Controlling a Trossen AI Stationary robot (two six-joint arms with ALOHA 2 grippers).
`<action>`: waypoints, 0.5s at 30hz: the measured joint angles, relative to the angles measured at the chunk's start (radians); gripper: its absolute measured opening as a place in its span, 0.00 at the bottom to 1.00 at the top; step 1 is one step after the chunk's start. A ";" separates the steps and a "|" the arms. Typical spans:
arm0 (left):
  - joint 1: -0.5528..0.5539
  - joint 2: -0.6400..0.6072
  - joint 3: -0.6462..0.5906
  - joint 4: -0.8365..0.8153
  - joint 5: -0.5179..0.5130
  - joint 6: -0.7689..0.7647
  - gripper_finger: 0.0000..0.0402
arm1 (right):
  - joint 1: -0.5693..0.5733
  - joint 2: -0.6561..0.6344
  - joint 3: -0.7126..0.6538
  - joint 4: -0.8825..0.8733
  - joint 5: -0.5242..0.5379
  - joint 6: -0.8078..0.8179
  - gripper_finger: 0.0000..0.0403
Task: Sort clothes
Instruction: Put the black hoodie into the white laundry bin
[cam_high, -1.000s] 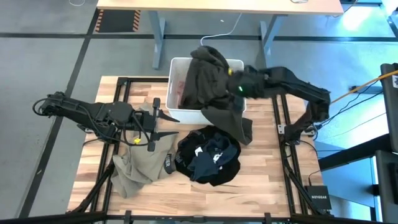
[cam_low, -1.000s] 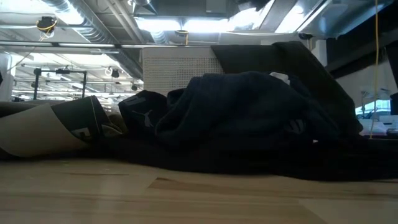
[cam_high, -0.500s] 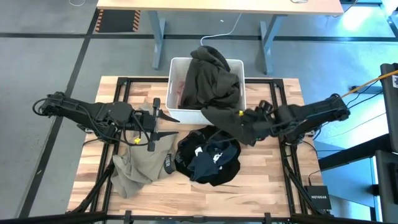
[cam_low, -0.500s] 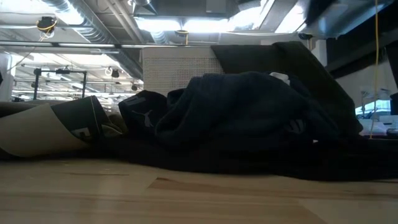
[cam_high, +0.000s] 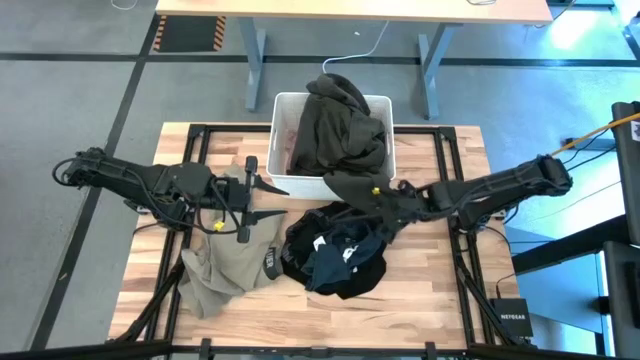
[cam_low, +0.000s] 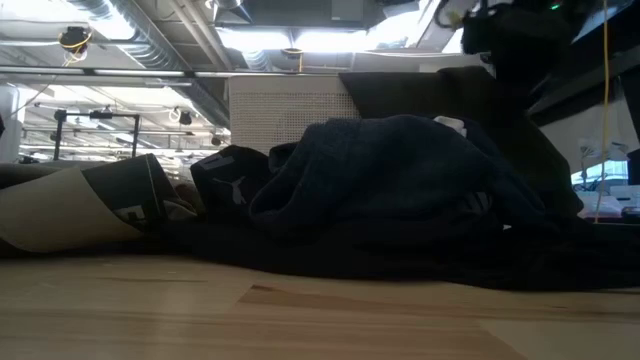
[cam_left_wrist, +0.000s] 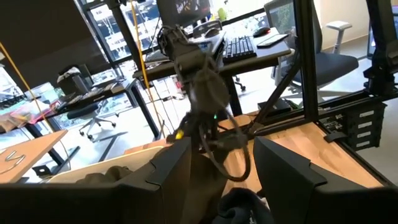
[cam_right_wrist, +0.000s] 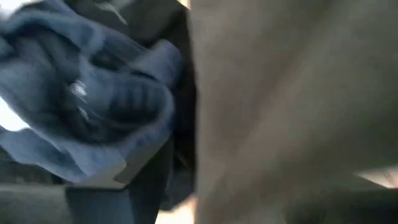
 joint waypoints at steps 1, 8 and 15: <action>0.000 0.000 0.000 -0.001 0.000 0.002 0.42 | -0.015 0.000 -0.007 0.044 -0.018 -0.025 0.62; 0.000 0.000 0.000 -0.002 0.000 0.002 0.42 | -0.058 -0.002 0.002 0.149 -0.017 -0.163 0.18; 0.000 0.000 0.000 -0.001 0.000 0.000 0.42 | 0.001 -0.006 0.200 0.169 0.001 -0.308 0.07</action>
